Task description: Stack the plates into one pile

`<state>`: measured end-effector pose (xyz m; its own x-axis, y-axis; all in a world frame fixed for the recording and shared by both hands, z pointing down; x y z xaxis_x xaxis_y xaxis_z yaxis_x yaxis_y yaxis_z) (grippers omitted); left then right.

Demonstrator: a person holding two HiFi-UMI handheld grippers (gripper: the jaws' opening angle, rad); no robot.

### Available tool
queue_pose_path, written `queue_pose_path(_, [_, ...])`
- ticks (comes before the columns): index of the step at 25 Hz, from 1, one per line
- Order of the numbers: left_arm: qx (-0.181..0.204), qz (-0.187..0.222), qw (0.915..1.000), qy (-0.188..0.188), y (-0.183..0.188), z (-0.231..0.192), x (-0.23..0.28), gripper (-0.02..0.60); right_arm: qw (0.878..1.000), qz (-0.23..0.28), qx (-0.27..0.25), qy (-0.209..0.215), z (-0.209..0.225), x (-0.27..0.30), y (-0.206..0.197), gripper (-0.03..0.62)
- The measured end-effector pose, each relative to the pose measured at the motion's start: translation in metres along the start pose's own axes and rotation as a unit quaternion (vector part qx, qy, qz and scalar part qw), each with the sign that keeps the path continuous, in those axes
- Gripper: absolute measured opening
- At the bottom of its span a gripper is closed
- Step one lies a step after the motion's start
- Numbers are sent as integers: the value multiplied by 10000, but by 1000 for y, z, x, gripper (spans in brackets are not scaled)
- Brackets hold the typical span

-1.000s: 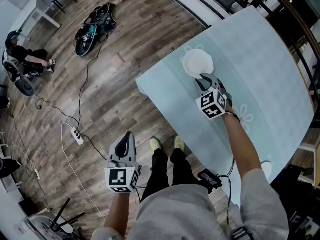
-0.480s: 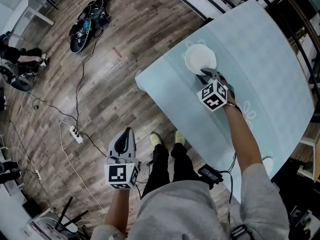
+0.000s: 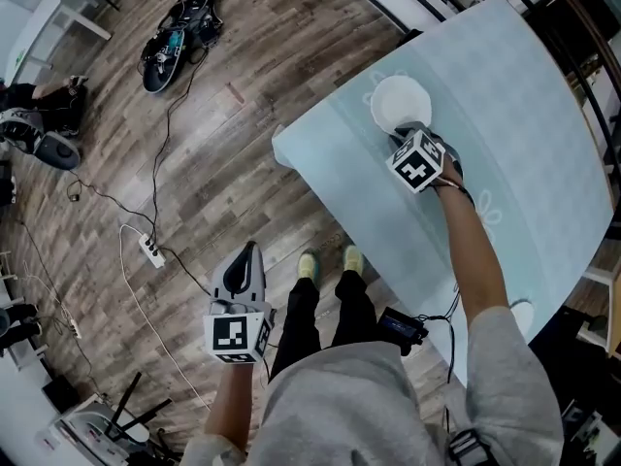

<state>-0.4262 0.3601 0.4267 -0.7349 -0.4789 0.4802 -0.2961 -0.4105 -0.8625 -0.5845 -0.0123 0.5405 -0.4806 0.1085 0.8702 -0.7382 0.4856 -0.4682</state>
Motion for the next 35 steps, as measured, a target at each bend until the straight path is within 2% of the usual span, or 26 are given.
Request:
queue_pose_path(5, [70, 58, 9999, 44, -9, -7, -6, 20, 9979, -191, -383, -489, -12, 16, -2, 40])
queue_pose_path(7, [159, 168, 9997, 30, -5, -11, -13, 20, 9957, -65, -484, -791, -16, 8, -5, 29])
queue_pose_path(10, [176, 333, 9993, -43, -1, -15, -19, 20, 9920, 370, -345, -1156, -15, -21, -7, 26])
queue_pose_path(14, [293, 557, 9975, -324, 5, -15, -15, 20, 9854, 651, -212, -1557, -9, -63, -15, 26])
queue_pose_path(18, [418, 761, 9939, -675, 16, -9, -6, 20, 9798, 662, -102, -1886, -6, -101, -30, 26])
queue_pose_path(22, [557, 963, 9875, -1118, 29, 10, 5, 20, 9748, 556, 111, -2159, -6, -136, -64, 26])
queue_pose_path(25, [706, 1111, 9788, -1571, 38, 27, 18, 20, 9678, 394, 392, -2456, -8, -165, -101, 26])
queue_pose_path(31, [1023, 1316, 9551, -2449, 58, 74, 37, 20, 9496, 35, 999, -2970, -16, -219, -178, 26])
queue_pose_path(35, [1299, 1488, 9318, -3044, 77, 118, 43, 20, 9324, -204, 1436, -3309, -23, -255, -234, 26])
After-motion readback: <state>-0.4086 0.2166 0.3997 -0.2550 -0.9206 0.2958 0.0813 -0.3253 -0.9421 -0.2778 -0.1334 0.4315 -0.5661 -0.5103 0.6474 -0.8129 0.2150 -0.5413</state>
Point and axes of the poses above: the fingertips, and each gripper's own axes: x forward along the fingers, z to its right, y out of its top, the point moved 8 cm from there along -x, backward along the fingers, and after that the axes turned 14 degrees about x, right-handed, at the moved point
